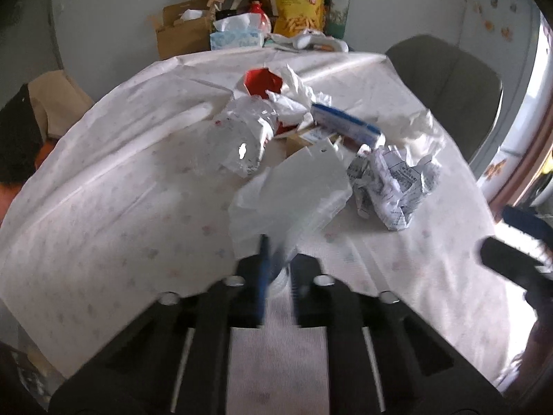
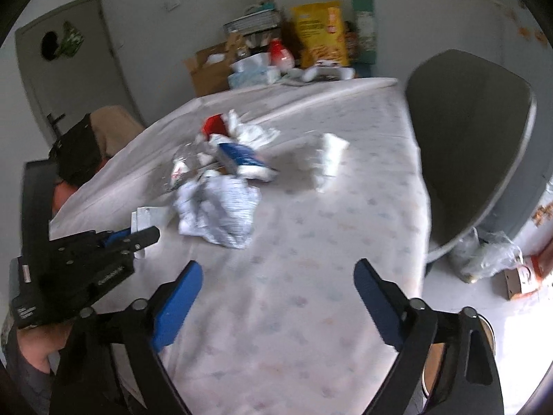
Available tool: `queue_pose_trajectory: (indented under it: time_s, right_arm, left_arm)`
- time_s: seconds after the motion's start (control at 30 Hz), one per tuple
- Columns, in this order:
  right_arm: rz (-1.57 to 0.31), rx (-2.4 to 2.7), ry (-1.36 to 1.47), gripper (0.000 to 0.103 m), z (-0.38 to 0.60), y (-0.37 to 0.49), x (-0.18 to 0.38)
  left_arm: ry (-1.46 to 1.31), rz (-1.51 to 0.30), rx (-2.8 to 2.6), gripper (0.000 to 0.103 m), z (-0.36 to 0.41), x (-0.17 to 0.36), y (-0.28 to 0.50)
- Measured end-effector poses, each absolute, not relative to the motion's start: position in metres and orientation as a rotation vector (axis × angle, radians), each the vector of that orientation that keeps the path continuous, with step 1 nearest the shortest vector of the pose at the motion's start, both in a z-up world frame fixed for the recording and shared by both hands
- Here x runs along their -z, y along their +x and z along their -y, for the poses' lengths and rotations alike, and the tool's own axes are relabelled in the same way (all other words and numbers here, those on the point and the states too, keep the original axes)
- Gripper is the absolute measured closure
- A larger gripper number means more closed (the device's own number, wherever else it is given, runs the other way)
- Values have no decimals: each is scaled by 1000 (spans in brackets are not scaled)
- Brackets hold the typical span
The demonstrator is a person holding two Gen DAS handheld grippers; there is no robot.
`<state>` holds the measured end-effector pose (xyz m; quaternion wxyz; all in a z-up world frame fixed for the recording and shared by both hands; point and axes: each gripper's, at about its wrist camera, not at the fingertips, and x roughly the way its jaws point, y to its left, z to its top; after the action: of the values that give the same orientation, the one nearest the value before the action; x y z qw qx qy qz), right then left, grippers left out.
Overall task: Collect trash
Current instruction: 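Reach the right gripper to the crumpled foil paper and grasp it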
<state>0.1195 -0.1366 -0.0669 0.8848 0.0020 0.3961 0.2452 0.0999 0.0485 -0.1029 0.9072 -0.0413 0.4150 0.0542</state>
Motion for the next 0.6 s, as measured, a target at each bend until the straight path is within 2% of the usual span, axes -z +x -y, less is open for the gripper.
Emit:
queue_pose_trajectory:
  time_s: [0.23,0.5,0.53,0.57,0.6]
  right_arm:
    - [-831,-568,-36,23,96,134,68]
    - [-836,-574,-86,23,62,154,79]
    - [-843,-570,-98,28,59,159,82]
    - [-854,-571,-107,51,57,161,85]
    - [-870,-567,-118,65,56,163,87]
  left_arm:
    - [-141,-769,-151,100,-70,78,82]
    - [-176,-747,-182,100,-90,75,78]
    - [-183,-748,-182,100,-92,75,79]
    - [-186,-748,-181,100,-93,76,78]
    - [-187,-749,-181,100,-92,76,78]
